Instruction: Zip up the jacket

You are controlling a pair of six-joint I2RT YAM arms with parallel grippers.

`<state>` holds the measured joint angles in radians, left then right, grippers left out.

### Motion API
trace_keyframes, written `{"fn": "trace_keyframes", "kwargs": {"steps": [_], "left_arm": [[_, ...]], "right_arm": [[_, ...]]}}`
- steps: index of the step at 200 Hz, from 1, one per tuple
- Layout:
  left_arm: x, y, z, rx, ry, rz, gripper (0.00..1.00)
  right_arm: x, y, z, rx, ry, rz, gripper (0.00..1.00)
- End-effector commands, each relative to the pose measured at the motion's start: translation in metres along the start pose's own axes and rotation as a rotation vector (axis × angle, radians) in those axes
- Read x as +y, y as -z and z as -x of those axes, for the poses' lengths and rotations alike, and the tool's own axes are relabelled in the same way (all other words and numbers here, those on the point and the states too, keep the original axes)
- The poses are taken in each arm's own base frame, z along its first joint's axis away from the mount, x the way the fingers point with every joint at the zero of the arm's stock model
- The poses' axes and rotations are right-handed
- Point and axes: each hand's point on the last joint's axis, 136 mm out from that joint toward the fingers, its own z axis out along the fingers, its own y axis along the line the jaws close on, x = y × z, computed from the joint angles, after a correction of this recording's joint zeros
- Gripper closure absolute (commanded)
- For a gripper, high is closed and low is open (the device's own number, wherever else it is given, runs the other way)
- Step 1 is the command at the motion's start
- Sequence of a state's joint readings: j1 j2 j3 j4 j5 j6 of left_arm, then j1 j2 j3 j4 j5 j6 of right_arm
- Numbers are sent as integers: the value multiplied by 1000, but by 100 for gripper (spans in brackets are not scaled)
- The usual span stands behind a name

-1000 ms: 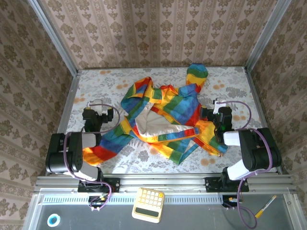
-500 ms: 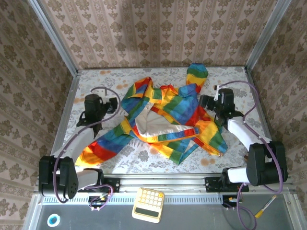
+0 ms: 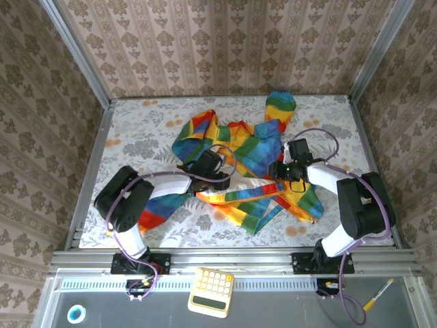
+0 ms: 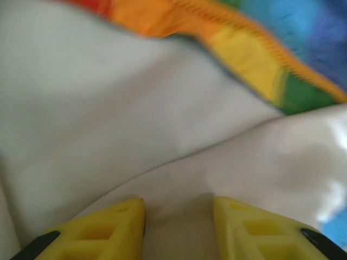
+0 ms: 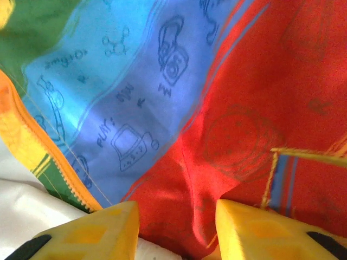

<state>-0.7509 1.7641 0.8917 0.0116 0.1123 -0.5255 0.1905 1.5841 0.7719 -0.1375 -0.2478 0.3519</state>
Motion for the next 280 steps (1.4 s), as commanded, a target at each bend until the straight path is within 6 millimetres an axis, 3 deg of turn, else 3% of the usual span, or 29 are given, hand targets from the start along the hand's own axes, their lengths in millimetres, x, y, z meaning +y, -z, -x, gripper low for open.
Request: {"fn": "trace_keyframes", "kwargs": {"steps": [1, 35, 69, 97, 122, 136, 164, 191, 209, 233, 257, 280], "left_arm": [[29, -9, 8, 11, 193, 0, 62], [89, -8, 3, 49, 327, 77, 62], [152, 9, 18, 31, 357, 170, 62], [199, 18, 44, 39, 365, 228, 61], [229, 35, 80, 13, 369, 250, 62], [230, 49, 100, -14, 350, 249, 61], [210, 78, 126, -61, 288, 222, 59], [187, 110, 128, -111, 248, 214, 56], [180, 125, 115, -143, 269, 226, 53], [181, 121, 87, -152, 322, 220, 52], [186, 97, 64, -98, 363, 215, 53], [186, 62, 56, -50, 357, 198, 53]], "right_arm": [[9, -6, -28, 105, 19, 29, 59], [33, -18, -50, 178, 31, 72, 58], [71, -43, -71, 233, 83, 103, 58], [113, -61, -72, 253, 99, 151, 59], [151, -59, -55, 227, 156, 188, 58], [162, -51, -41, 196, 189, 188, 56], [159, -28, -20, 120, 274, 123, 54], [151, -10, -11, 80, 359, 67, 54], [145, -9, -10, 82, 398, 37, 54], [147, -20, -7, 109, 419, 35, 55], [156, -38, -14, 174, 412, 79, 60], [145, -52, -29, 228, 358, 61, 65]]}}
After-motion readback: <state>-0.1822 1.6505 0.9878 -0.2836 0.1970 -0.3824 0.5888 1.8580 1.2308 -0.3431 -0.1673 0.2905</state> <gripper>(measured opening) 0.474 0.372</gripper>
